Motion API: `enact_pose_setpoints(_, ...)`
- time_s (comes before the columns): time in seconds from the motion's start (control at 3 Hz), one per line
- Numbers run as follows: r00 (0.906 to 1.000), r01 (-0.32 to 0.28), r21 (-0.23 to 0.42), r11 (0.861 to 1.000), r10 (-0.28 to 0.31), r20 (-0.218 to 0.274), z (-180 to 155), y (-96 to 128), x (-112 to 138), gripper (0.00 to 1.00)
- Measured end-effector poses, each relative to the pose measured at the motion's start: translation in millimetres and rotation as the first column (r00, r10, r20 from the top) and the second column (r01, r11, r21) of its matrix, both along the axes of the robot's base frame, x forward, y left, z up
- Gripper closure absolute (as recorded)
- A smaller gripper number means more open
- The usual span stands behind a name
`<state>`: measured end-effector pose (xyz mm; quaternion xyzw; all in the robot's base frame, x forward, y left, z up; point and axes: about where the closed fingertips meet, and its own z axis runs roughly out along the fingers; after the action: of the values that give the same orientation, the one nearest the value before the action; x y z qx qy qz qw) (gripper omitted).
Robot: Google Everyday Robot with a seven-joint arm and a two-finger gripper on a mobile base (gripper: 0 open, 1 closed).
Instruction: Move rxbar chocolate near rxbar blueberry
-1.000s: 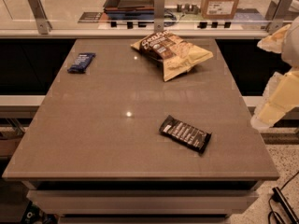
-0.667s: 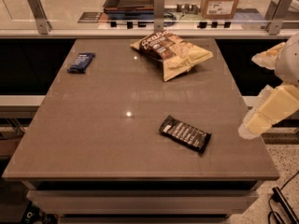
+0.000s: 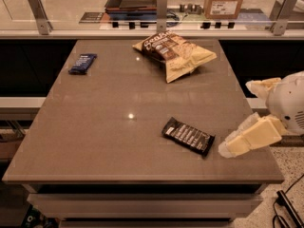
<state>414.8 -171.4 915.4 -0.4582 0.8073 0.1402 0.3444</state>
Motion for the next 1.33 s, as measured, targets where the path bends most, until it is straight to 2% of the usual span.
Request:
enact_pose_setpoints(0.33, 0.9949, 0.046, 0.088, 0.995, -0.053, 0.086, -27, 16, 16, 0.0)
enact_pose_setpoints(0.67, 0.9947, 0.047, 0.089, 0.995, -0.055, 0.087, -27, 16, 16, 0.0)
enact_pose_setpoints(1.33, 0.9921, 0.086, 0.122, 0.989, -0.096, 0.08, -52, 24, 18, 0.0)
